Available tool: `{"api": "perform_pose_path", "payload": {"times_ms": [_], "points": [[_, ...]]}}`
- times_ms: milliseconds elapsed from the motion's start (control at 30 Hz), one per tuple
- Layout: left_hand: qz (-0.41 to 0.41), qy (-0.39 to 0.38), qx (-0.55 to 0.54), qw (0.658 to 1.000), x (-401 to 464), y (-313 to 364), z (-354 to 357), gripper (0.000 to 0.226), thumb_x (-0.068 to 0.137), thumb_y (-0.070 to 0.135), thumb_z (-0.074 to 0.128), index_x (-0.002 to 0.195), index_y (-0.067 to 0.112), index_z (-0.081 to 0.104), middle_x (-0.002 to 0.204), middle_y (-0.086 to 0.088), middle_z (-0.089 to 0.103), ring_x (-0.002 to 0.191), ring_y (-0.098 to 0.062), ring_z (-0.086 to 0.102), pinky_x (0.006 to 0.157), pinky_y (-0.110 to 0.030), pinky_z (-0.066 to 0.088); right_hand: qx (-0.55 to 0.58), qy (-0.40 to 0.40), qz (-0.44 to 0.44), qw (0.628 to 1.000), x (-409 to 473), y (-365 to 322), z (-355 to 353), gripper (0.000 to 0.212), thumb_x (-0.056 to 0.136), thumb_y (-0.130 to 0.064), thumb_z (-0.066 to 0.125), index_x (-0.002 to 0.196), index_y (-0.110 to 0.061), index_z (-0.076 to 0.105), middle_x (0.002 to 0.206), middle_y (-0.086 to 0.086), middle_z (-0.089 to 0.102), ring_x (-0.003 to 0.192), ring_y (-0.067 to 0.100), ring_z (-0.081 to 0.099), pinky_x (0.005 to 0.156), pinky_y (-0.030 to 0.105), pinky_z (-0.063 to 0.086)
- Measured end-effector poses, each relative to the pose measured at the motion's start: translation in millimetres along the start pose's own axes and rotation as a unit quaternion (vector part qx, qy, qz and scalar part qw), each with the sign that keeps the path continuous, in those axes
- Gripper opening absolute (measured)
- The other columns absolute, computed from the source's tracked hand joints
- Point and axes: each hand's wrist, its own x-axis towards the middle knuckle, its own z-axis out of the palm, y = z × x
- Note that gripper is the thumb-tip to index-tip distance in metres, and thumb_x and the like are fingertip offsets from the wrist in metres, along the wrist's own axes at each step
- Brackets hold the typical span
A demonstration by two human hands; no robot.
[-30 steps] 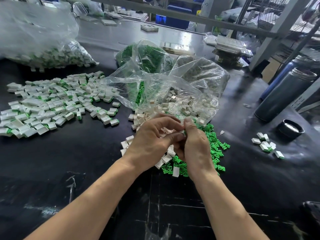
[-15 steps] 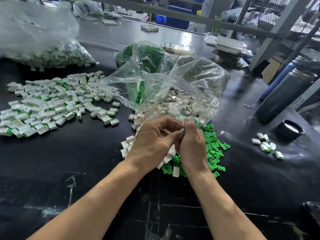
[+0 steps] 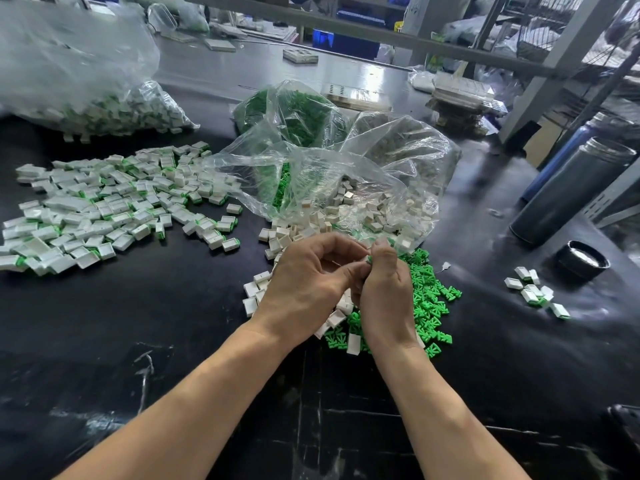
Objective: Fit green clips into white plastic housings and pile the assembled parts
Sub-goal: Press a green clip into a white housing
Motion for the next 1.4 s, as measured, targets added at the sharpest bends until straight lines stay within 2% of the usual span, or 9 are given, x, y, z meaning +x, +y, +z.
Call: {"api": "perform_pose_path", "payload": {"times_ms": [167,267,367,633,733,833,1000,1133,1400], "points": [[-0.003,0.003,0.000,1.000,-0.1,0.3,0.7,0.009,0.087,0.006,0.079,0.093,0.013,0.076,0.096,-0.001,0.078,0.089,-0.021,0.076,0.086,-0.047,0.062,-0.009,0.031,-0.012,0.999,1.8,3.9,1.7,0.057,0.100,-0.040,0.030,0.061,-0.047,0.071,0.055,-0.025,0.061,0.055,-0.006,0.058,0.053,0.009,0.042],[-0.003,0.009,0.002,1.000,-0.1,0.9,1.0,0.010,0.087,0.004,0.078,0.091,0.013,0.076,0.095,0.000,0.078,0.089,-0.020,0.076,0.086,-0.045,0.062,-0.022,0.037,-0.012,0.999,3.6,10.0,1.4,0.057,0.099,-0.041,0.029,0.086,-0.025,0.082,0.081,-0.011,0.078,0.078,0.000,0.072,0.070,0.018,0.055],[-0.009,0.009,-0.001,1.000,-0.1,0.9,0.6,0.009,0.088,0.004,0.078,0.091,0.012,0.076,0.095,0.000,0.079,0.089,-0.018,0.076,0.085,-0.040,0.063,-0.041,0.049,-0.015,0.998,4.5,10.2,2.5,0.059,0.097,-0.042,0.029,0.092,-0.016,0.082,0.082,-0.008,0.078,0.080,-0.001,0.072,0.071,0.015,0.054],[-0.002,0.016,0.008,1.000,0.0,3.6,-0.3,0.009,0.086,0.005,0.079,0.089,0.014,0.077,0.094,0.002,0.079,0.087,-0.014,0.076,0.080,-0.027,0.061,-0.037,0.045,-0.040,0.997,3.5,5.6,4.6,0.055,0.098,-0.034,0.030,0.060,-0.032,0.071,0.061,-0.022,0.068,0.060,-0.005,0.064,0.054,0.007,0.043],[-0.004,0.019,0.015,1.000,-0.2,5.5,-0.4,0.009,0.086,0.004,0.079,0.090,0.012,0.077,0.094,0.002,0.079,0.087,-0.013,0.076,0.079,-0.026,0.061,-0.037,0.049,-0.046,0.997,3.8,7.4,4.6,0.053,0.098,-0.034,0.030,0.068,-0.028,0.073,0.067,-0.022,0.071,0.065,-0.005,0.067,0.057,0.008,0.045],[-0.011,0.023,0.022,0.999,0.0,6.6,-1.4,0.007,0.087,0.005,0.079,0.091,0.010,0.077,0.095,0.000,0.079,0.087,-0.015,0.076,0.082,-0.034,0.063,-0.029,0.034,-0.039,0.998,2.6,9.3,5.3,0.056,0.102,-0.038,0.030,0.077,-0.028,0.079,0.072,-0.016,0.075,0.070,0.000,0.069,0.064,0.012,0.049],[-0.024,0.047,0.051,0.997,1.4,8.9,-8.9,0.010,0.087,0.011,0.081,0.095,0.012,0.077,0.092,0.001,0.078,0.087,-0.015,0.075,0.083,-0.034,0.061,-0.066,0.010,-0.011,0.998,1.7,6.0,-2.6,0.066,0.107,-0.061,0.028,0.059,-0.037,0.066,0.055,-0.015,0.059,0.053,0.001,0.052,0.064,0.029,0.040],[-0.006,0.058,0.036,0.998,2.8,10.7,-14.7,0.010,0.089,0.003,0.076,0.097,0.009,0.076,0.086,0.002,0.077,0.080,-0.003,0.072,0.073,-0.013,0.054,-0.061,0.012,-0.055,0.997,2.6,3.0,-18.6,0.042,0.104,-0.054,0.050,0.081,-0.027,0.070,0.073,-0.006,0.068,0.062,0.006,0.057,0.063,0.029,0.042],[-0.002,0.049,0.064,0.997,1.1,7.6,-16.1,0.017,0.089,0.007,0.077,0.103,0.016,0.073,0.089,0.010,0.075,0.079,-0.001,0.071,0.071,-0.012,0.053,-0.081,-0.028,-0.089,0.992,2.9,4.4,-24.0,0.010,0.097,-0.029,0.072,0.090,-0.022,0.073,0.074,-0.010,0.069,0.066,0.002,0.060,0.062,0.017,0.045]]}}
